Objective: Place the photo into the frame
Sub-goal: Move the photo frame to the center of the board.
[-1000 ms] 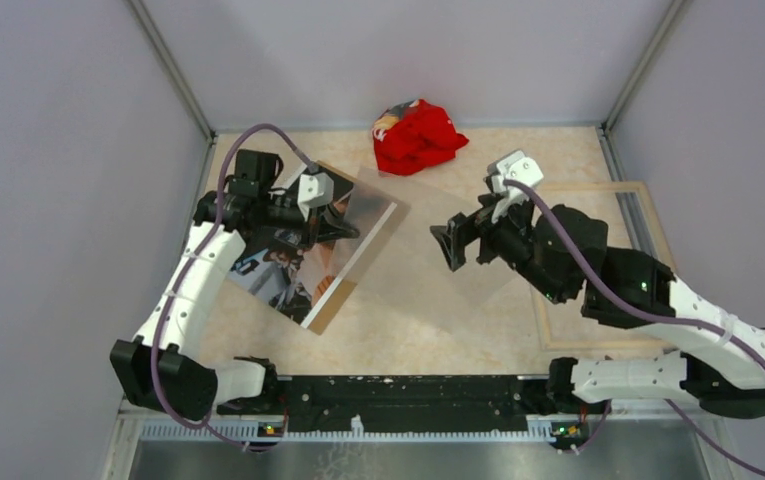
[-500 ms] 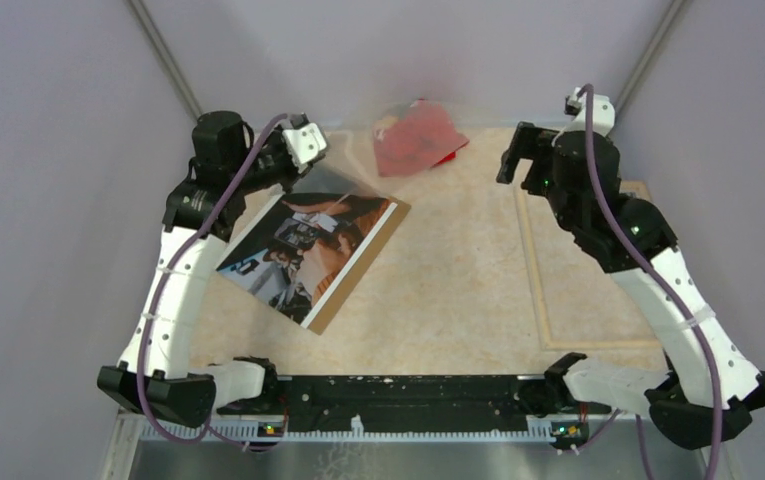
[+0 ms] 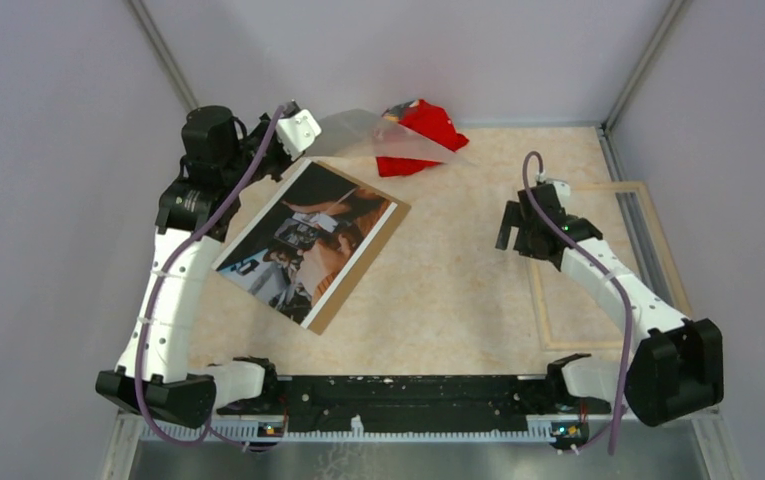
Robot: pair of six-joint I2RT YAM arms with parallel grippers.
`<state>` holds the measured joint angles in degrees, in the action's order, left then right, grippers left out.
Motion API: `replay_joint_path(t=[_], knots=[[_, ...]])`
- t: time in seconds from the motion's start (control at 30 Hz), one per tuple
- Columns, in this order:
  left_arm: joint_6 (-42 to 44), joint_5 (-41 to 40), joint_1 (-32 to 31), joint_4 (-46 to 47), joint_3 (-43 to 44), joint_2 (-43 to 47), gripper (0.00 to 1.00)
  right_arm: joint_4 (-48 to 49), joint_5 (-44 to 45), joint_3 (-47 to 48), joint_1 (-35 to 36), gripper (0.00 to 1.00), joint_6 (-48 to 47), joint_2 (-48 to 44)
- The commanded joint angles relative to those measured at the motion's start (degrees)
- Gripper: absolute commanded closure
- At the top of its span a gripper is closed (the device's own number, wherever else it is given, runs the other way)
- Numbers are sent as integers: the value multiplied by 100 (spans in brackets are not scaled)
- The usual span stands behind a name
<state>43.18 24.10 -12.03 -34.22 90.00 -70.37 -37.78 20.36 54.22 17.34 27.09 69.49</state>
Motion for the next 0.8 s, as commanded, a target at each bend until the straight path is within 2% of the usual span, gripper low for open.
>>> replay_joint_path(t=[0.0, 0.3, 0.63, 0.77], knots=[[-172, 50, 11, 112, 201, 156, 100, 747, -131, -382, -116, 1, 217, 210], [-282, 176, 17, 109, 259, 288, 100, 1165, 12, -1123, -188, 6, 305, 1005], [-372, 332, 15, 75, 281, 387, 100, 1363, -433, -1298, -179, 11, 544, 1192], [-367, 348, 12, 81, 282, 418, 100, 1628, -789, -1532, -179, 20, 704, 1183]])
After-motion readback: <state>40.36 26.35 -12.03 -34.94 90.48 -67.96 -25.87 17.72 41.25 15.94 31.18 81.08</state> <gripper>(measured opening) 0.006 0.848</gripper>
